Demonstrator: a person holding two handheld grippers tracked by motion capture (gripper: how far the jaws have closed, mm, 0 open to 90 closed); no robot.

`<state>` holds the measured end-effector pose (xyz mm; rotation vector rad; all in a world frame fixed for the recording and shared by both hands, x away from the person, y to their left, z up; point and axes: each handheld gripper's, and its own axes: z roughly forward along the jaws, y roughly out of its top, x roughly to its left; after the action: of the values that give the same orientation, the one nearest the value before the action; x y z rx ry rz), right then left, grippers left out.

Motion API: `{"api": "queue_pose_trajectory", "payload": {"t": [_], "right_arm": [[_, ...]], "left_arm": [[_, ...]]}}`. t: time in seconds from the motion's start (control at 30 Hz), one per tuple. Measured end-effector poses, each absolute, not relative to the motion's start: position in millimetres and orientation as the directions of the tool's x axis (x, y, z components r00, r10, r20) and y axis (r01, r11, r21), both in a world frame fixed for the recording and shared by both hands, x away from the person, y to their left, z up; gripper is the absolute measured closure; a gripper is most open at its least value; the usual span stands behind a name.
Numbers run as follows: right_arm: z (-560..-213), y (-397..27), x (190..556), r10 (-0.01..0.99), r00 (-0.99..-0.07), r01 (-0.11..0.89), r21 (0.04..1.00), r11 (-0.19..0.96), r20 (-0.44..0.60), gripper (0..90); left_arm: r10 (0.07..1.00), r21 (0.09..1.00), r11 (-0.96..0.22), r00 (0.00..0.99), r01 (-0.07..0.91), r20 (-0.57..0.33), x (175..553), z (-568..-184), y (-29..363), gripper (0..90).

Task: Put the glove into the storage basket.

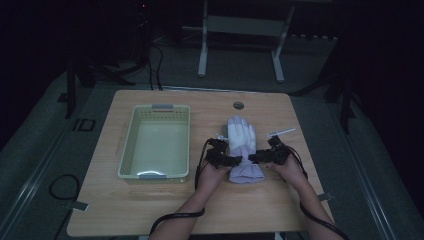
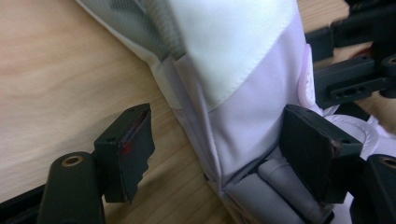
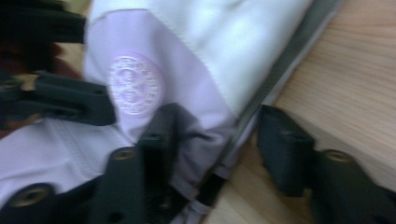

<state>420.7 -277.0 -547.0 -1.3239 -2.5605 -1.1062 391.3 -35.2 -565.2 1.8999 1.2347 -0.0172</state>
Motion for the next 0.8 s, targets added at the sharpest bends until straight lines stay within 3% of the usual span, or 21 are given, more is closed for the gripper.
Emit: {"api": "queue_pose_trajectory", "payload": {"t": [0.1,0.2,0.37,0.8], "right_arm": [[-547.7,-277.0,420.1,0.680,-0.634,0.730,0.574,0.371,0.367,60.2],[-545.8,-274.4,418.1,0.682,-0.643,0.719,0.581,0.381,0.349,68.1],[-540.3,-272.0,415.3,0.711,-0.618,0.732,0.577,0.363,0.336,77.5],[-510.0,-272.2,397.8,0.723,-0.636,0.686,0.628,0.369,0.270,80.6]], "left_arm": [[0.712,0.619,-0.163,0.526,0.769,-0.465,395.0,-565.2,-34.1,32.5],[0.669,0.597,-0.158,0.530,0.787,-0.522,398.1,-564.8,-32.0,49.4],[0.675,0.612,-0.192,0.556,0.768,-0.485,396.3,-556.6,-34.8,63.6],[0.654,0.659,-0.236,0.618,0.715,-0.436,386.1,-525.6,-36.9,68.9]]}}
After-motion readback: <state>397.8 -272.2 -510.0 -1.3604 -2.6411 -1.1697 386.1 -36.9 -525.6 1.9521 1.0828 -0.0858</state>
